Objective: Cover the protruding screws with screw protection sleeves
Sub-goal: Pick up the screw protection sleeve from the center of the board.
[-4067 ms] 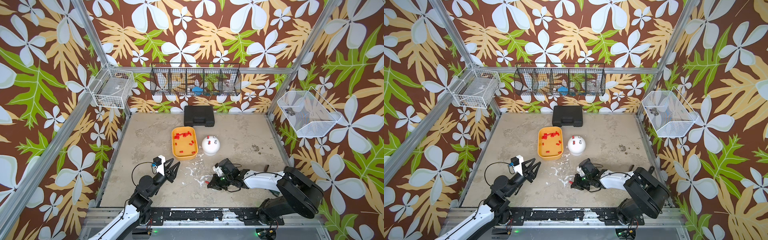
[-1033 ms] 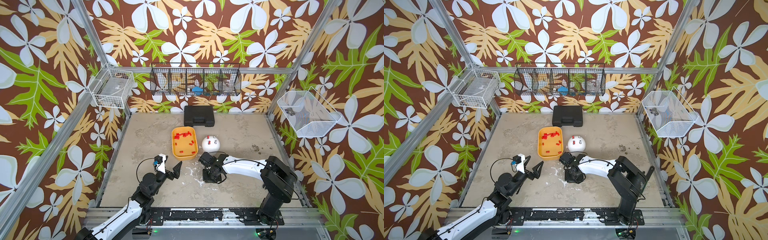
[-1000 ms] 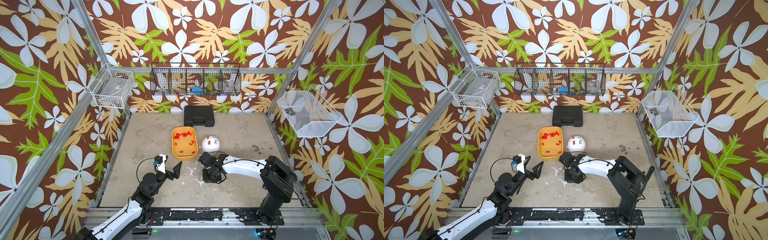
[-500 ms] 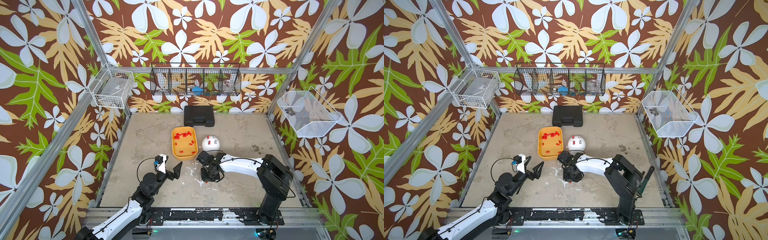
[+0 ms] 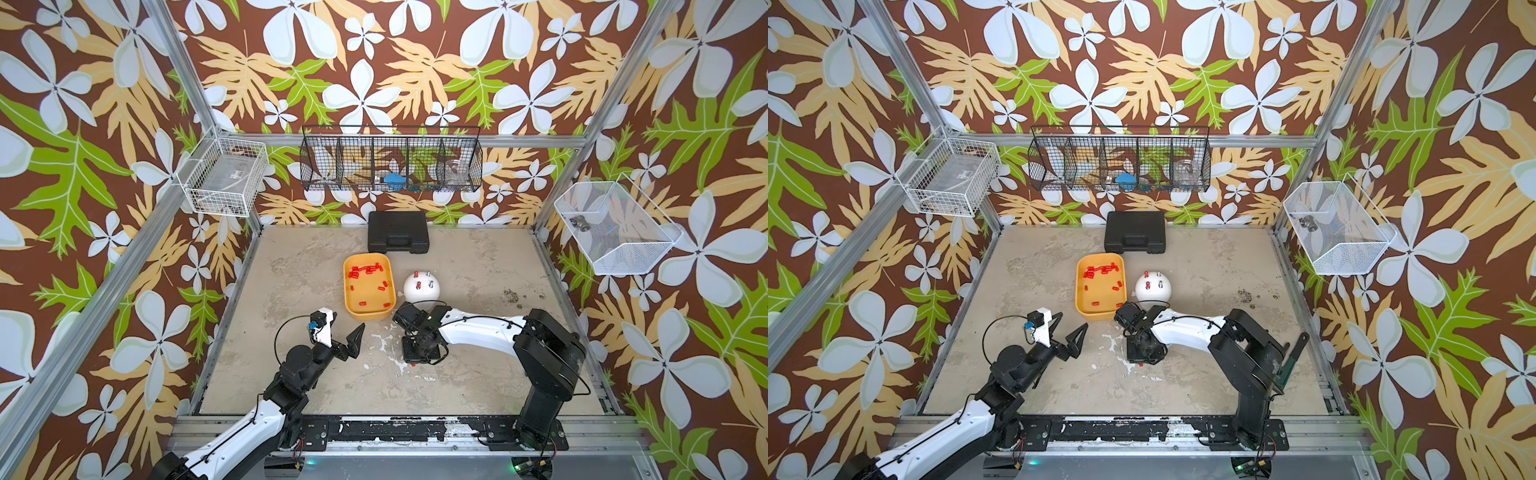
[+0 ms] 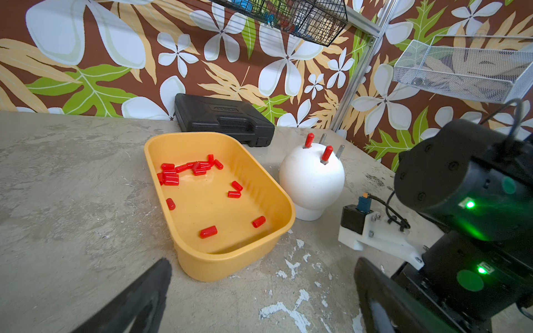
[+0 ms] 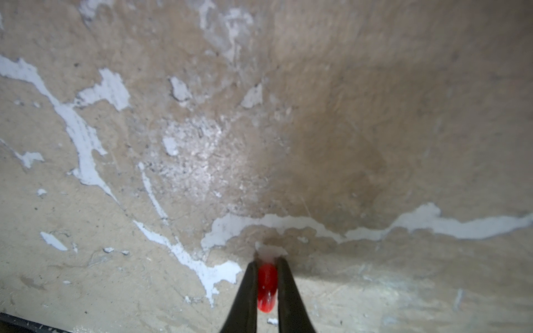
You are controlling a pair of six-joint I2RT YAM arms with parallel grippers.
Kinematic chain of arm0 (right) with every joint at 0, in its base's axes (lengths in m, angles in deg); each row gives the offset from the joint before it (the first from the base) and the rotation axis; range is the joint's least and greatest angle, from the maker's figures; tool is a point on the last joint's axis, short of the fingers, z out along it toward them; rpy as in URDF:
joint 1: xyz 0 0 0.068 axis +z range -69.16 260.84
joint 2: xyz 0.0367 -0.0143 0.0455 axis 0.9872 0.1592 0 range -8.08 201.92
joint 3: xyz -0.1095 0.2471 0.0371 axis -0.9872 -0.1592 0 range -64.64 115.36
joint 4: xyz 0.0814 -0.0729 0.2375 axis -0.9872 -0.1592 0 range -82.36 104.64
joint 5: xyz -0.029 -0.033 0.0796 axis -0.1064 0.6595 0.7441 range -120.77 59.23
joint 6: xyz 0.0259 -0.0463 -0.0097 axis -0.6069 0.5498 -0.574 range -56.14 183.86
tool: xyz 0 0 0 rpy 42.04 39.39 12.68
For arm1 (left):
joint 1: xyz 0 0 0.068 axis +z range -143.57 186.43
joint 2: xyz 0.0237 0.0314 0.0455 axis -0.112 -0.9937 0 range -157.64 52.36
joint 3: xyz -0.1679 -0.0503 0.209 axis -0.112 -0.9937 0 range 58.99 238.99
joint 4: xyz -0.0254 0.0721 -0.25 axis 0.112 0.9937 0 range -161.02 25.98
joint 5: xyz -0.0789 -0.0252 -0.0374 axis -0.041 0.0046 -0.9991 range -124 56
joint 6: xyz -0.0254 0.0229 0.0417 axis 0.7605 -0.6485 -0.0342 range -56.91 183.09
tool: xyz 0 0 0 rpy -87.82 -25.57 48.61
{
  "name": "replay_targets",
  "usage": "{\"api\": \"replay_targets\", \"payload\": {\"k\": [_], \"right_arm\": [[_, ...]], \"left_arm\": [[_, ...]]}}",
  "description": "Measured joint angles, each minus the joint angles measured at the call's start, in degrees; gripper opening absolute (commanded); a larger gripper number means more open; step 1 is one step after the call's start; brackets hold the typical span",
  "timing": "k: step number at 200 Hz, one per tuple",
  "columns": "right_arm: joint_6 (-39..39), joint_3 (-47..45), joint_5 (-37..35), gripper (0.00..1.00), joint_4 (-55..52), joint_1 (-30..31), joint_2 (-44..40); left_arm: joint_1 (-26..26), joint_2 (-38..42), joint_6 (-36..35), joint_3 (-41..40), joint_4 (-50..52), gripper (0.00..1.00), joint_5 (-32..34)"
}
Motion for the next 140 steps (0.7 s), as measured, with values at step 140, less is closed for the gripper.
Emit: {"api": "replay_targets", "payload": {"k": [140], "right_arm": [[3.5,3.8,-3.8,0.14,1.1,-4.7,-9.3]], "left_arm": [[0.0,-1.1,0.0,0.0,-0.1,1.0,-0.2]]}}
